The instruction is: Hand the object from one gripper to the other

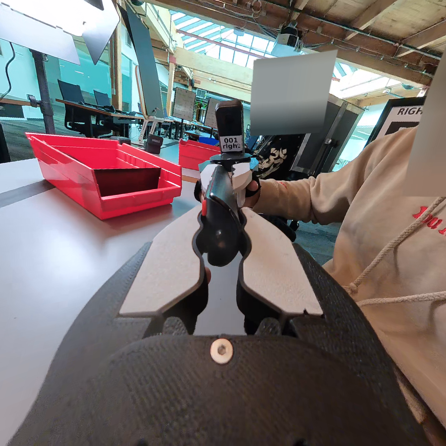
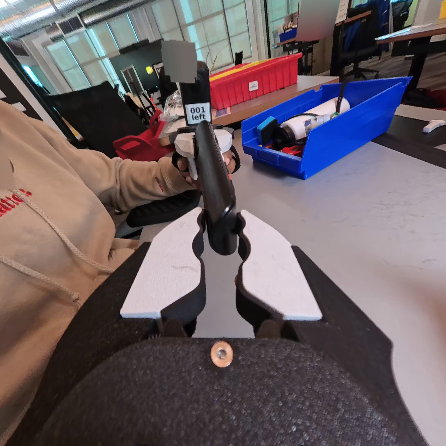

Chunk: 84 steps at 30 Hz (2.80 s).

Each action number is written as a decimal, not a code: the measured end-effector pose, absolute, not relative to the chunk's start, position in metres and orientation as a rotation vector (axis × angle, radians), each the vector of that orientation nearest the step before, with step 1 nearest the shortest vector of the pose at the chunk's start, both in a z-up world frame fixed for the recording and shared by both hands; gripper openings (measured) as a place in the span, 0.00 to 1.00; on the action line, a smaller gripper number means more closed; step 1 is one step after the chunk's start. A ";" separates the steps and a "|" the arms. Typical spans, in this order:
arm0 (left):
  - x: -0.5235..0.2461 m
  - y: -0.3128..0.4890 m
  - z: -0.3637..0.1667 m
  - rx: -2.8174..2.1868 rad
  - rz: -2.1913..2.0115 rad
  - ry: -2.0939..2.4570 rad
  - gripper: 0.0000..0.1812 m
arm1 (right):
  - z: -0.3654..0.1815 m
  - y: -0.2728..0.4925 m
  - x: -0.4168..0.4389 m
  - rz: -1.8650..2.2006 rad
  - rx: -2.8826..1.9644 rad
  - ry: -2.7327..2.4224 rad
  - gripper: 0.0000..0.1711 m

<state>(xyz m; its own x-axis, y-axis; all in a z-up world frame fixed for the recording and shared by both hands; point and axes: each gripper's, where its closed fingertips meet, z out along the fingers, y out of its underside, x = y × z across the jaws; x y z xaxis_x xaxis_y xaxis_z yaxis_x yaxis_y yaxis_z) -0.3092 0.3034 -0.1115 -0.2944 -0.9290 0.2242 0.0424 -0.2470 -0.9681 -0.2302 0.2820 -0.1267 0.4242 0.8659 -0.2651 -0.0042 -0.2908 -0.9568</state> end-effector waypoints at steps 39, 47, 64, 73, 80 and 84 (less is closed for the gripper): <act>-0.315 0.317 -0.088 -1.285 -2.327 0.825 0.13 | -0.071 0.264 -0.227 1.700 -1.433 -0.519 0.25; -0.317 0.324 -0.092 -1.321 -2.241 0.809 0.13 | -0.072 0.274 -0.223 1.534 -1.438 -0.499 0.24; -0.302 0.327 -0.103 -1.303 -1.925 0.852 0.14 | -0.096 0.310 -0.252 1.100 -1.561 -0.712 0.15; -0.320 0.362 -0.112 -1.429 -1.853 0.809 0.25 | -0.047 0.314 -0.244 0.459 -1.463 -1.086 0.15; -0.299 0.358 -0.087 -1.452 -2.252 0.432 0.36 | -0.054 0.327 -0.253 -0.660 -0.874 -1.256 0.15; -0.285 0.385 -0.083 -1.536 -2.157 0.329 0.33 | -0.101 0.332 -0.283 -0.812 -0.686 -1.360 0.15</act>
<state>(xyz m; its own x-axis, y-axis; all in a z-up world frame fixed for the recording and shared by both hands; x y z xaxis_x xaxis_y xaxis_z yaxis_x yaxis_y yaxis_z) -0.2852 0.3847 -0.0834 -0.2638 -0.5025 0.8233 0.2344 -0.8614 -0.4506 -0.2829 0.3317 -0.1010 0.0271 -0.1035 0.9943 0.8263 0.5620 0.0360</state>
